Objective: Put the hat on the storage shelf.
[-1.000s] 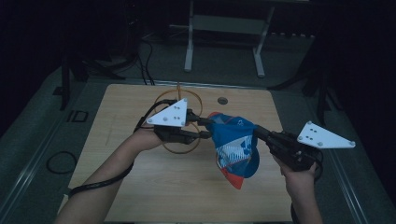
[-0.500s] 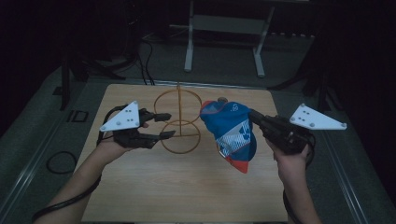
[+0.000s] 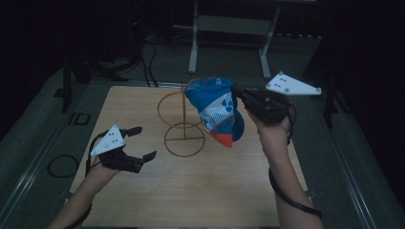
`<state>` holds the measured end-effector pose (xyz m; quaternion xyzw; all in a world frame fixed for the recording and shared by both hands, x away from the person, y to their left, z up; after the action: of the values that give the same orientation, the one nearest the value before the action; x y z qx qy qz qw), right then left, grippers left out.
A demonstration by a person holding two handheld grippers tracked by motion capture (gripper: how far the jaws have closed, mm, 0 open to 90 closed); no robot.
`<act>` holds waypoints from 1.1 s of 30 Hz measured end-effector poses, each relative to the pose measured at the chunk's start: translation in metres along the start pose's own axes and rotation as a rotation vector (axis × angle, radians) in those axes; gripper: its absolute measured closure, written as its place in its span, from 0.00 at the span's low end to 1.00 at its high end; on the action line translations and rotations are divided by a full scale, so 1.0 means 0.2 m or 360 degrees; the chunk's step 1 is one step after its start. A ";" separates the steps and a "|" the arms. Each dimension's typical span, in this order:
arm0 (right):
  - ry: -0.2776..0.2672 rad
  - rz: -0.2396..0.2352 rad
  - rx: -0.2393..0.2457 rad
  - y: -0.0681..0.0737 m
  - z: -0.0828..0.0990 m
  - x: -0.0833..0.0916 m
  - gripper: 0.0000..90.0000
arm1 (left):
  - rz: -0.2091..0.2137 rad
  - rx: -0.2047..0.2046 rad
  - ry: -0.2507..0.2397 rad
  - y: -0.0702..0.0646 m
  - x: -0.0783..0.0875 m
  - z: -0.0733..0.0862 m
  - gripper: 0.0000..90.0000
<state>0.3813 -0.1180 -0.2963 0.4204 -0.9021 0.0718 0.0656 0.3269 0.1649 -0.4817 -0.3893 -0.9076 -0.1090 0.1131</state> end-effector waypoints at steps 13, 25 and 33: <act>0.0104 -0.0030 -0.0036 0.02 -0.08 -0.38 1.00 | -0.0390 0.0104 0.0013 0.00 0.07 0.38 0.02; 0.0307 -0.0169 -0.0037 0.17 -0.01 -0.76 1.00 | -0.0401 0.0202 -0.0084 0.01 0.11 0.45 0.02; 0.0395 -0.0198 -0.0061 0.19 0.11 -0.84 1.00 | -0.0386 0.0242 -0.0073 0.00 0.11 0.48 0.02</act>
<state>0.4583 0.0275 -0.3515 0.4620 -0.8605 0.1018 0.1889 0.3003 0.2070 -0.5668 -0.2695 -0.9560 -0.0439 0.1074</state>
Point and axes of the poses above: each handheld gripper's, and its own axes: x roughly backward along the jaws, z roughly out of its underside, y roughly to its left, the point moved 8 cm from there along -x, roughly forward along the jaws, and after that the axes turned 2 degrees about y, right-handed, at the moved point
